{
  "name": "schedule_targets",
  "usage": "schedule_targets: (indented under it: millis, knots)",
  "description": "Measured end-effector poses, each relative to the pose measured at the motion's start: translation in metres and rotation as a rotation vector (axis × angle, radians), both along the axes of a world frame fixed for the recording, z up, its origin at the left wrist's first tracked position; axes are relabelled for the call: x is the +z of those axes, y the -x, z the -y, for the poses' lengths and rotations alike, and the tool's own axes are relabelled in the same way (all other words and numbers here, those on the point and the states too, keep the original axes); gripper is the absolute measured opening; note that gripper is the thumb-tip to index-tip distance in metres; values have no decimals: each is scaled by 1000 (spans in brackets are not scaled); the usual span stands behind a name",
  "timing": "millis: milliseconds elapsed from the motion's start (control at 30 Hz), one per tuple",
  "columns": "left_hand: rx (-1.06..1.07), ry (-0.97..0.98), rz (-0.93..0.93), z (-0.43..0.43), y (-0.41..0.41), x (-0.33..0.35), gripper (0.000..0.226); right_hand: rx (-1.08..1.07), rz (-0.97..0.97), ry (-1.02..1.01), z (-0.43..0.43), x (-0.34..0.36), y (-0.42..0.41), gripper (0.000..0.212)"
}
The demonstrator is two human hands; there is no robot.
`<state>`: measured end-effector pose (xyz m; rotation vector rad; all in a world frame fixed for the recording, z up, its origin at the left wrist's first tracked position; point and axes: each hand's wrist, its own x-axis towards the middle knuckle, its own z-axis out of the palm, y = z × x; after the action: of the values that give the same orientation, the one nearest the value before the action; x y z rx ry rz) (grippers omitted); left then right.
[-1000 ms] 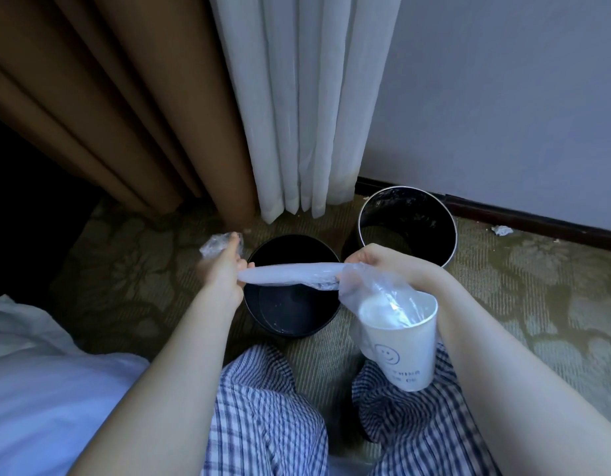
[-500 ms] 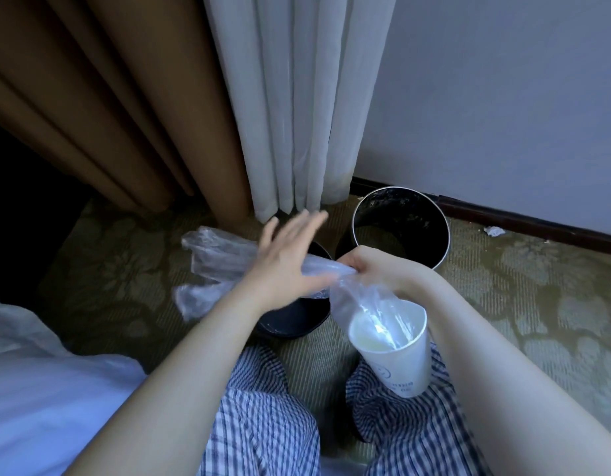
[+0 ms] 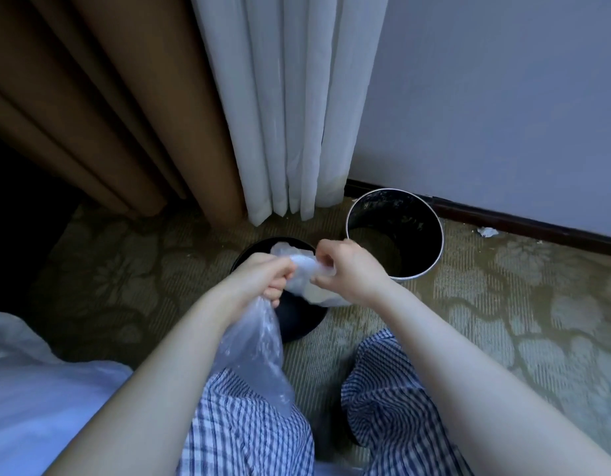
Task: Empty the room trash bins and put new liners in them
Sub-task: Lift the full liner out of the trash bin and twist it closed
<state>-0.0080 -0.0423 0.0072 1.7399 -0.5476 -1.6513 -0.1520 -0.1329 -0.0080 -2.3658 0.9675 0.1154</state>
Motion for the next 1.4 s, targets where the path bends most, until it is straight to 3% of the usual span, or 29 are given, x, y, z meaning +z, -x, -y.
schedule_targets:
  millis: [100,200,300,400,467,600,700,767,867,1067,1133,1233,1400]
  knots:
    - [105,64,204,11,10,-1,31,-294,157,-601,-9,-4,-5,21]
    - [-139,174,638,10,15,-9,36,-538,237,-1322,-12,2,-10,52]
    - [-316,255,873,5,18,-10,32,-571,249,-1529,-7,3,-12,67]
    - [-492,269,1064,6,23,-5,32,-587,291,-1521,-10,1,-14,50]
    - [-535,251,1044,5,21,-5,33,-680,402,-1445,-10,-2,-18,36]
    - [-491,226,796,6,14,-9,17,-900,690,-1397,-6,0,-23,43]
    - [-367,204,470,3,9,-10,30,-1126,935,-1488,3,2,-20,38]
    - [-300,192,257,1,4,-10,28,-1136,942,-1488,9,4,-18,36]
    - [-254,197,32,-1,-6,-8,28,-999,840,-1448,15,6,-15,38]
    - [-92,227,-59,-10,-25,-14,25,-550,450,-1187,14,13,-6,35]
    - [-92,213,-13,-11,-32,-18,47,-380,292,-1091,9,17,-6,39]
    - [-221,195,242,-11,-34,-21,64,-205,23,-870,1,22,-7,36]
    - [-327,56,433,-6,-24,-18,28,28,-370,-547,-6,34,-12,31]
